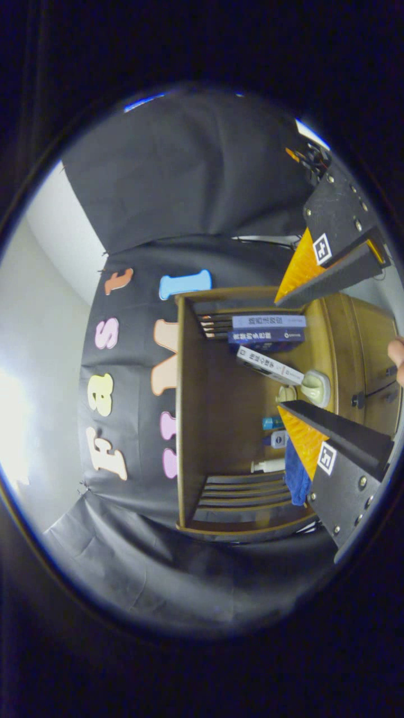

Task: Pull open the drawer, take out the items inside it, and place them on the countertop above the cabinet.

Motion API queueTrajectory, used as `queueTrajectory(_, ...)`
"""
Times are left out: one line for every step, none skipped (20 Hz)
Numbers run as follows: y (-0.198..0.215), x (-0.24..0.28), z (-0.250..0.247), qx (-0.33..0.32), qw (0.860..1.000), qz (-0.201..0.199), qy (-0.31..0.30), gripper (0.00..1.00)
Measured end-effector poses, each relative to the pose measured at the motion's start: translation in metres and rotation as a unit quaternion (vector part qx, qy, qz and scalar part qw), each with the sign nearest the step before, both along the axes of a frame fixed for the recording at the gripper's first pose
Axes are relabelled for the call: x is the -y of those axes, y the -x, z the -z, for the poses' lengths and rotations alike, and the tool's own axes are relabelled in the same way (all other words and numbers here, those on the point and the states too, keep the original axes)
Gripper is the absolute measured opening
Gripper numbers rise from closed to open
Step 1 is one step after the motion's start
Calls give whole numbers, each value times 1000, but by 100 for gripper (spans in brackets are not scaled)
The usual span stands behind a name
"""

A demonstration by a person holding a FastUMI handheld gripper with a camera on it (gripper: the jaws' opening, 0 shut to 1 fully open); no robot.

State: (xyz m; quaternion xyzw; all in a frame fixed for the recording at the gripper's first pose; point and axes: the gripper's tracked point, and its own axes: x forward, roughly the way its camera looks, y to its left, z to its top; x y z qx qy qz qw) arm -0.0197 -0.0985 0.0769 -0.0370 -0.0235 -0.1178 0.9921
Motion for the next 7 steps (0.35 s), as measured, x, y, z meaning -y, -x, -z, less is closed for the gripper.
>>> queueTrajectory(8, 0, -8, 1, 1000, 8, 5, 98)
queueTrajectory(17, 1, -13, 0, 1000, 15, 6, 98)
queueTrajectory(23, 1, -16, 1, 1000, 22, 7, 98)
queueTrajectory(29, 0, -18, -2, 1000, 27, 5, 98)
queueTrajectory(34, 1, -16, -8, 999, 33, 5, 98)
queueTrajectory(37, 2, -14, -14, 999, 38, 7, 98)
queueTrajectory(39, 3, -12, -21, 999, 42, 9, 98)
